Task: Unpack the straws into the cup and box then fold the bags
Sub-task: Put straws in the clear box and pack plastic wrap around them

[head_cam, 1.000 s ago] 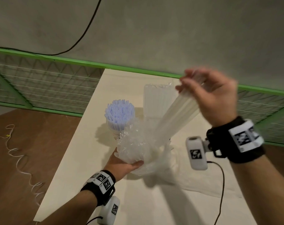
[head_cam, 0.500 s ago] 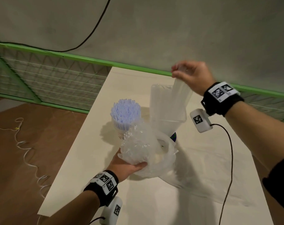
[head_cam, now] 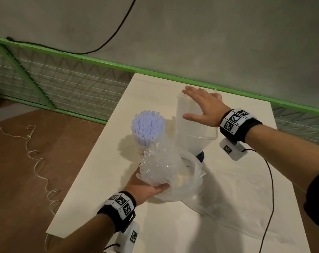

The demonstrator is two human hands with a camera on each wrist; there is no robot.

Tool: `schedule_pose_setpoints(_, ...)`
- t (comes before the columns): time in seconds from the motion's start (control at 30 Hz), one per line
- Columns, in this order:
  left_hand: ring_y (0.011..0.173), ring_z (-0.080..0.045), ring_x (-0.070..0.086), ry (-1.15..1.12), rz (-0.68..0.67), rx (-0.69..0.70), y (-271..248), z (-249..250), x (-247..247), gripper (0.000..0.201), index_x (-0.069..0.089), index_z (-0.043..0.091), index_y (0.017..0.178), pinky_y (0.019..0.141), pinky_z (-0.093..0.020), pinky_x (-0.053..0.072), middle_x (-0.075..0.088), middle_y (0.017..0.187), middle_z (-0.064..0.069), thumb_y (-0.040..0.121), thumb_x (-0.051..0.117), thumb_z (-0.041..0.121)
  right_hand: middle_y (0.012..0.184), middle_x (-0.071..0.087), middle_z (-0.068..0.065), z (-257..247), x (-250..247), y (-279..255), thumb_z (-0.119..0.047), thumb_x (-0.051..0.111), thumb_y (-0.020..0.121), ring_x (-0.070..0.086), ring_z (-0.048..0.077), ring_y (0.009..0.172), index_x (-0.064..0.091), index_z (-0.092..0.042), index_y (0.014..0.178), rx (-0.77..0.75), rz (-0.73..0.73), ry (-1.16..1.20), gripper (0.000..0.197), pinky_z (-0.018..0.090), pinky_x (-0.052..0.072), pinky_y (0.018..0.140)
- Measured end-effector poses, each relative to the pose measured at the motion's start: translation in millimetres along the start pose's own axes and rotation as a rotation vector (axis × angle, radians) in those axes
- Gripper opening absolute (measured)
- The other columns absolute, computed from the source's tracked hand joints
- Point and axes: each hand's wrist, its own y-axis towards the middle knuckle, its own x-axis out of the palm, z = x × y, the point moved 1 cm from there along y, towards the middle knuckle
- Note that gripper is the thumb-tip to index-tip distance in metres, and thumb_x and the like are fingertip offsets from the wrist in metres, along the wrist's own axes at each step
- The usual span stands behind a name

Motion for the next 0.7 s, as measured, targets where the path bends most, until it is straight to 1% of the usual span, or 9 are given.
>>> schedule_pose_setpoints(0.07,0.108,0.023,0.052,0.005,0.001,0.004,-0.7,1.1,-0.2,0.110,0.054,0.037,0.132,0.086,0.006,0.035,0.064,0.122,0.027,0.036,0.079,0.084,0.159,0.018,-0.019,-9.1,-2.7,7.0,-0.072,0.045,0.086,0.027,0.015,0.143,0.019,-0.046,0.148,-0.019,0.079,0.020,0.071,0.055,0.027,0.102)
schedule_pose_setpoints(0.13,0.107,0.022,0.054,-0.003,0.003,0.001,-1.1,2.0,-0.3,0.105,0.054,0.036,0.132,0.082,0.007,0.036,0.065,0.121,0.026,0.040,0.083,0.078,0.154,0.030,-0.020,-17.9,-3.3,11.5,-0.064,0.047,0.091,0.034,0.011,0.138,0.031,-0.046,0.143,-0.035,0.098,0.004,0.057,0.051,0.032,0.096)
schedule_pose_setpoints(0.23,0.106,0.023,0.054,-0.005,-0.003,0.002,-2.1,2.5,-0.9,0.100,0.055,0.035,0.131,0.087,0.005,0.038,0.065,0.120,0.026,0.043,0.085,0.072,0.139,0.052,-0.015,-18.6,-2.4,16.1,-0.048,0.055,0.093,0.048,0.016,0.127,0.053,-0.033,0.126,0.000,0.086,0.070,0.036,0.047,0.037,0.094)
schedule_pose_setpoints(0.33,0.107,0.020,0.056,-0.028,0.001,-0.003,-1.9,1.1,-1.0,0.098,0.056,0.035,0.131,0.085,0.004,0.039,0.066,0.120,0.025,0.044,0.087,0.068,0.121,0.064,-0.005,-12.0,-8.8,16.7,-0.038,0.060,0.086,0.060,0.022,0.110,0.056,-0.023,0.107,0.076,0.208,0.313,0.027,0.043,0.048,0.093)
schedule_pose_setpoints(0.43,0.109,0.018,0.057,-0.026,0.000,0.004,-1.5,2.4,-0.3,0.097,0.056,0.035,0.130,0.086,0.003,0.039,0.066,0.120,0.025,0.044,0.087,0.067,0.113,0.067,0.000,-4.3,-20.9,13.0,-0.016,0.062,0.084,0.062,0.018,0.102,0.056,-0.013,0.104,0.164,0.274,0.438,0.021,0.027,0.046,0.082)
schedule_pose_setpoints(0.5,0.111,0.016,0.057,-0.017,0.003,0.014,-1.3,3.2,-0.5,0.099,0.056,0.034,0.131,0.095,-0.004,0.040,0.066,0.121,0.025,0.044,0.085,0.072,0.115,0.065,0.003,-0.8,-21.7,8.8,-0.014,0.063,0.084,0.060,0.026,0.104,0.058,-0.015,0.111,0.102,0.212,0.279,0.028,0.029,0.043,0.084)
schedule_pose_setpoints(0.57,0.111,0.016,0.056,-0.011,-0.002,0.019,-1.1,3.7,-0.5,0.101,0.055,0.034,0.131,0.093,-0.001,0.039,0.066,0.121,0.024,0.043,0.084,0.074,0.132,0.058,0.006,0.5,-13.1,5.1,-0.018,0.059,0.089,0.055,0.030,0.116,0.052,-0.018,0.130,0.041,0.084,0.117,0.041,0.034,0.039,0.094)
schedule_pose_setpoints(0.63,0.111,0.016,0.056,-0.018,-0.004,0.017,-1.2,3.3,-0.6,0.107,0.055,0.033,0.132,0.088,0.003,0.037,0.066,0.121,0.024,0.039,0.083,0.078,0.157,0.031,0.000,-1.0,0.1,1.3,-0.028,0.051,0.097,0.033,0.025,0.141,0.030,-0.021,0.150,0.013,-0.034,-0.035,0.057,0.042,0.027,0.111)
schedule_pose_setpoints(0.7,0.113,0.016,0.055,-0.010,-0.005,0.018,-0.7,2.1,-0.6,0.111,0.054,0.034,0.133,0.090,0.003,0.035,0.065,0.123,0.025,0.036,0.080,0.083,0.164,0.007,-0.007,-2.3,7.3,-1.4,-0.040,0.042,0.100,0.007,0.018,0.150,0.010,-0.023,0.156,0.001,-0.074,-0.148,0.067,0.047,0.011,0.118)
